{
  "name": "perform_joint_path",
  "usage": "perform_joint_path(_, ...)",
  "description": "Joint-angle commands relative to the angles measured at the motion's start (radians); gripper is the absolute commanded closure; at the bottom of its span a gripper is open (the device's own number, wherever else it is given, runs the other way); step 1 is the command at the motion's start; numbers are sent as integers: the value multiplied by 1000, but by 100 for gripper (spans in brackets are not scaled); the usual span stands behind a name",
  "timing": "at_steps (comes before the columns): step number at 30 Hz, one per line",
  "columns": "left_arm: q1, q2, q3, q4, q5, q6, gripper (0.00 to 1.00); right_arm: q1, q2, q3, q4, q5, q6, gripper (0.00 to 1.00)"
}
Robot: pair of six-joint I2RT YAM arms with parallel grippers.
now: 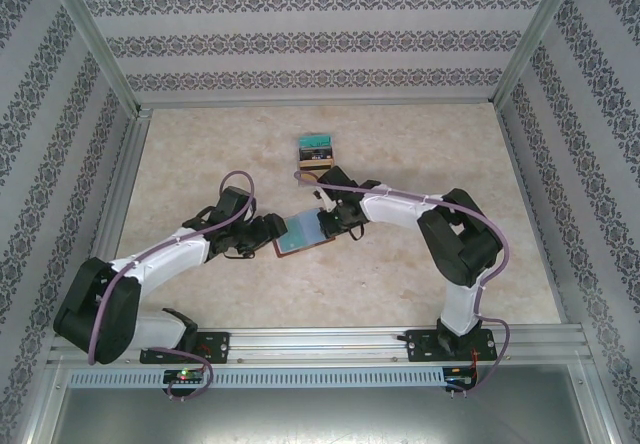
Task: Take the credit cards out of the card holder
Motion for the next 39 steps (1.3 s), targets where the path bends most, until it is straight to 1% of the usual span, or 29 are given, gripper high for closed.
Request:
perform_joint_path(1, 8, 28, -1, 42, 31, 3, 36, 40, 10, -53, -13, -48, 91, 92)
perform_joint_path(4, 8, 46, -2, 37, 31, 7, 40, 66, 6, -66, -10, -49, 139, 92)
perform_joint_path(8, 9, 51, -5, 22, 8, 13, 40, 82, 6, -75, -3, -43, 162, 92)
perform_joint_path(17, 11, 71, 1, -19, -60, 19, 40, 83, 14, -59, -9, -38, 159, 91)
perform_joint_path(21, 11, 85, -2, -9, -54, 27, 41, 82, 19, -58, -10, -41, 157, 91)
perform_joint_path(27, 12, 122, -22, 57, -17, 9, 41, 83, 19, -59, -8, -44, 155, 91)
perform_joint_path(35, 12, 127, -25, 106, 15, 11, 41, 83, 25, -58, -7, -50, 155, 91)
perform_joint_path(37, 11, 123, -20, 93, 11, 13, 41, 85, 28, -56, -8, -52, 156, 91)
perform_joint_path(39, 11, 102, -10, 49, -23, 20, 41, 84, 29, -54, -9, -51, 157, 91)
